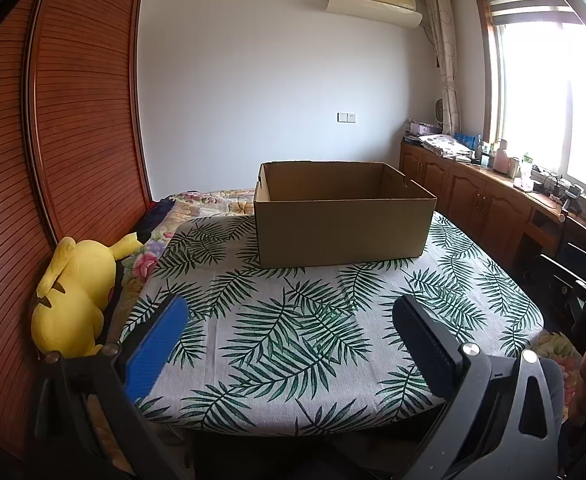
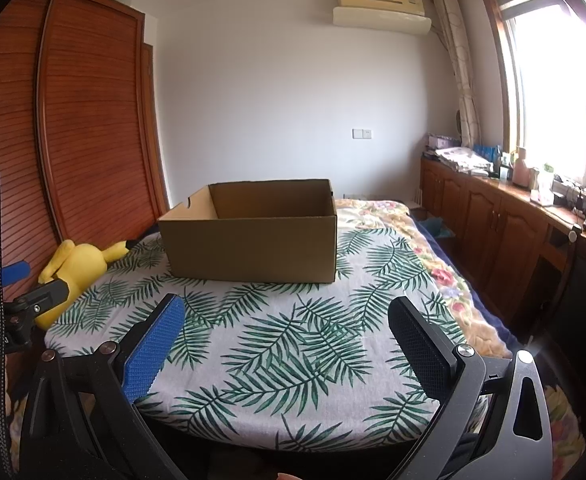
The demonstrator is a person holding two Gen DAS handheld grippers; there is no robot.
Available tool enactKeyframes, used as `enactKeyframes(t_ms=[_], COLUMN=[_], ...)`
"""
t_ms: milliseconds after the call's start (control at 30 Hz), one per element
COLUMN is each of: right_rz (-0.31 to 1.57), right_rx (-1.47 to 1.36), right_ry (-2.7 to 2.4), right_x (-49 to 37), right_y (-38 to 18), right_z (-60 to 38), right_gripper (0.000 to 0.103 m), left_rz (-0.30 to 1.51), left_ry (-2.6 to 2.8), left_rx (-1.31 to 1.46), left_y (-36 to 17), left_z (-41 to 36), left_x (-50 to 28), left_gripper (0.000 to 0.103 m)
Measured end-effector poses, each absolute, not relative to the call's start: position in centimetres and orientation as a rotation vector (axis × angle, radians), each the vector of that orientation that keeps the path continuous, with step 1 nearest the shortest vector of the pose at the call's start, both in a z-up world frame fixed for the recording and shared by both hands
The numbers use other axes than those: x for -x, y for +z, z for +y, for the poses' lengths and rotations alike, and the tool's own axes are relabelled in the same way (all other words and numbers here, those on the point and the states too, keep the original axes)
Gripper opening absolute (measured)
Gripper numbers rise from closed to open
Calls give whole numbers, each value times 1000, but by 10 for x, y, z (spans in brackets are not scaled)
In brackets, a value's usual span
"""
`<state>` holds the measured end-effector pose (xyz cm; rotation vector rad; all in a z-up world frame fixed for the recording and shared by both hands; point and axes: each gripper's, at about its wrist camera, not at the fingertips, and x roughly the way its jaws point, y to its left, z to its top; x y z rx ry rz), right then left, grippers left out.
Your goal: Organize snacks
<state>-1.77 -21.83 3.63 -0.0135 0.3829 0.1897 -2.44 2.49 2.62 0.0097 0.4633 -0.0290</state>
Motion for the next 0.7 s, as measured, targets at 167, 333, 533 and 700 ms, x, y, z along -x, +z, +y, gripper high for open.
enactKeyframes(t_ms=[167, 333, 533, 700], right_rz=[385, 387, 388, 389], right_rx=[12, 14, 12, 12], right_ry=[191, 189, 189, 188], right_x=[18, 18, 17, 18], right_y=[35, 33, 33, 33], right_z=[-219, -219, -219, -219], right_gripper=[103, 103, 103, 103], left_rz=[464, 464, 467, 468], left_ry=[-29, -29, -31, -33], left_rx=[-10, -9, -11, -10], left_y=[26, 26, 26, 25], left_z=[25, 25, 23, 23], left_x=[25, 25, 25, 25], left_gripper=[103, 103, 103, 103])
